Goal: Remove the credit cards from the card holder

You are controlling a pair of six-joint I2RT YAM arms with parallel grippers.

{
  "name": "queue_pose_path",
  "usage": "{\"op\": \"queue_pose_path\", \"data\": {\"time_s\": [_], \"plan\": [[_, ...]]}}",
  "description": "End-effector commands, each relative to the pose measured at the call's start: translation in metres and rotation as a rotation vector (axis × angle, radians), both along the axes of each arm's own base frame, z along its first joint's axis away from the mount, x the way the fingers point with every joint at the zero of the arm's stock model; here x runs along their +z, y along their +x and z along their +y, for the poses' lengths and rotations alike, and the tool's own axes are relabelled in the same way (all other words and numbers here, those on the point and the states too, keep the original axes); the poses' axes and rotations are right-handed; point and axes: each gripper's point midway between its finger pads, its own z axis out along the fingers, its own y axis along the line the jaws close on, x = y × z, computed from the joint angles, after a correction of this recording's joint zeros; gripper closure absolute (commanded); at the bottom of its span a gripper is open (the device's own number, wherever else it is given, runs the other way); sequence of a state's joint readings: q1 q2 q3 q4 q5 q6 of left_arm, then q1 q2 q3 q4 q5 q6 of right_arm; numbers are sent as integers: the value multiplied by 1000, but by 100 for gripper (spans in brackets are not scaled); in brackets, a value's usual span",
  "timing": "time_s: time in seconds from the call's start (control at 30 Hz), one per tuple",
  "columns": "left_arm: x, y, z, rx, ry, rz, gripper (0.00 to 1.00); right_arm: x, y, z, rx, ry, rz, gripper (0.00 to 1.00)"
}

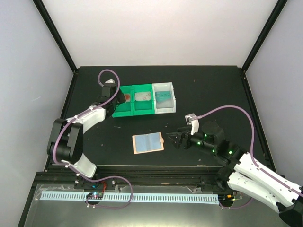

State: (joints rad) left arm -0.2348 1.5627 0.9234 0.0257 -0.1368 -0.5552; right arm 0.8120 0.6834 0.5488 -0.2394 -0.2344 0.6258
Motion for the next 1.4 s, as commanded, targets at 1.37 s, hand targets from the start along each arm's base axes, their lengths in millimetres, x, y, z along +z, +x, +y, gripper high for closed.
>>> {"op": "queue_pose_path", "data": {"time_s": [1.37], "plan": [[-27, 53, -7, 34, -10, 30, 70, 2, 13, 2, -41, -42, -1, 0]]}}
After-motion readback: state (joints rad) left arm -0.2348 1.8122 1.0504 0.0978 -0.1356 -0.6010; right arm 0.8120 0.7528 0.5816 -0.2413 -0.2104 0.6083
